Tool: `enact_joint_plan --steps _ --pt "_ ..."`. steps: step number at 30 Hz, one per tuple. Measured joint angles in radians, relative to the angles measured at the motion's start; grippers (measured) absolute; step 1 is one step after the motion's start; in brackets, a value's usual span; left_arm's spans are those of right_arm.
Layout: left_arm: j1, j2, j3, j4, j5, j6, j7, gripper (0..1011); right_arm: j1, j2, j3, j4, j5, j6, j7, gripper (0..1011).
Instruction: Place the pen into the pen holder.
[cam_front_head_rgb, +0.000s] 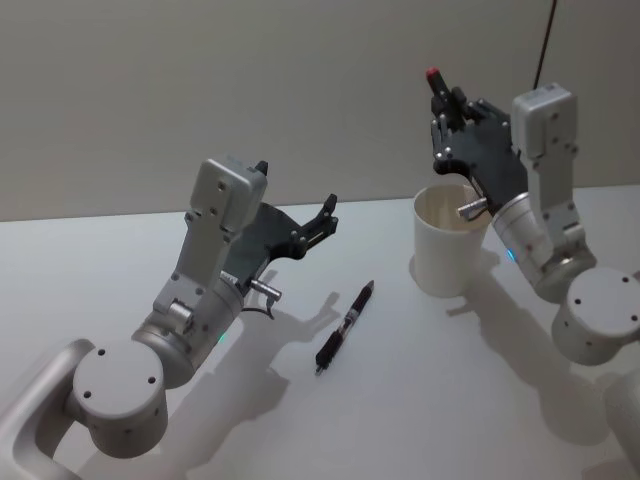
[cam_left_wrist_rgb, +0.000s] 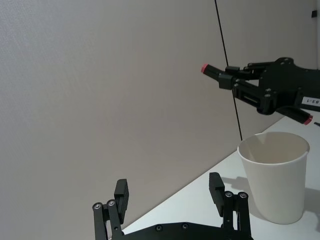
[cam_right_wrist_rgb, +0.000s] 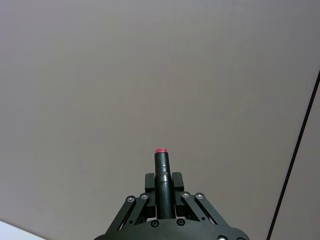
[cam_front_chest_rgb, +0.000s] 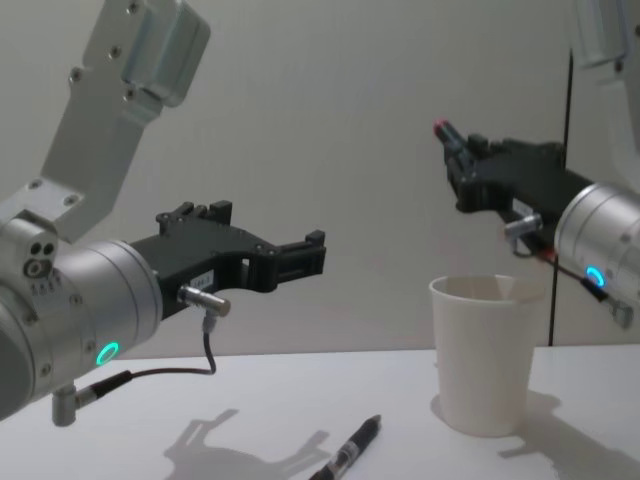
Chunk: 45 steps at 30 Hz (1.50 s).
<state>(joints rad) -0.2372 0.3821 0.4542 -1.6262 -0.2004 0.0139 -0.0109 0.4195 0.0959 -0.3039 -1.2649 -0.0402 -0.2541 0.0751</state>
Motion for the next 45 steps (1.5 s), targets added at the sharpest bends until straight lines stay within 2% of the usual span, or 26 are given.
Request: enact_joint_plan --steps 7,13,26,45 --pt "0.0 0.0 0.0 0.0 0.0 0.0 0.0 1001 0.024 -0.018 -0.002 0.055 0.026 0.019 0.009 195" --pt "0.0 0.0 0.0 0.0 0.0 0.0 0.0 1001 0.035 -0.03 -0.008 0.081 0.041 0.014 0.019 195" --pt "0.0 0.0 0.0 0.0 0.0 0.0 0.0 1001 0.034 -0.041 -0.022 0.073 0.052 -0.005 0.039 195" --pt "0.0 0.0 0.0 0.0 0.0 0.0 0.0 1001 0.015 -0.036 -0.022 0.069 0.051 0.005 0.041 195"
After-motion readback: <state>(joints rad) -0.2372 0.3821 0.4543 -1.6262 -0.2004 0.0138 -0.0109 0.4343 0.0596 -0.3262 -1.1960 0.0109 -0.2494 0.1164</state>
